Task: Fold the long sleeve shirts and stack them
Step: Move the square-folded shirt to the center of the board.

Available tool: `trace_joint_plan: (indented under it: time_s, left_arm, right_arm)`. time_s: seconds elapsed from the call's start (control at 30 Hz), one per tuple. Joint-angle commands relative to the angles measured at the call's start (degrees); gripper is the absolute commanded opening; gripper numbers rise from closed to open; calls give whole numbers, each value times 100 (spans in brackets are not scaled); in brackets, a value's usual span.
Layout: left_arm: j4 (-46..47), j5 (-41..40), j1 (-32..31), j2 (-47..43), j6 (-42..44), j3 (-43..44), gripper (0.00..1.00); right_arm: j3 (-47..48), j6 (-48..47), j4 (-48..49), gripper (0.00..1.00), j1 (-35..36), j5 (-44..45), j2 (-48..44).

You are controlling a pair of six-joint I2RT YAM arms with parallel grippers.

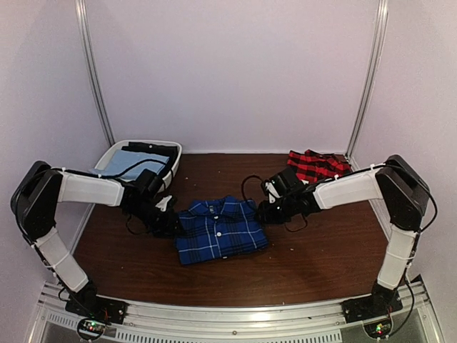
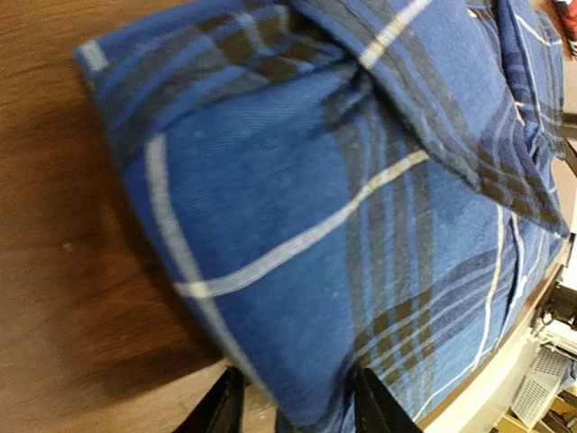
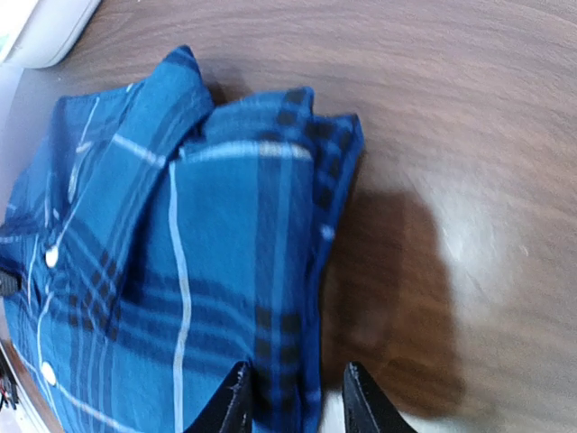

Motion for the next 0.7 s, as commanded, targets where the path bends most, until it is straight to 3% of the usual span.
trace_joint_plan:
  time_s: [0.0, 0.2, 0.4, 0.67]
  left_arm:
    - [-357, -608, 23, -436, 75, 182, 44]
    - [-553, -879, 16, -663, 58, 308, 44]
    - [-586, -956, -101, -663, -25, 621, 42]
    - [-292, -753, -810, 11, -224, 1423, 38]
  right_arm:
    - [-185, -176, -541, 37, 170, 734, -847]
    - [-302, -233, -837, 30, 626, 969, -1345]
    - [-315, -191, -839, 19, 1112, 816, -1006]
    - [-1068, 138, -637, 15, 1407, 754, -823]
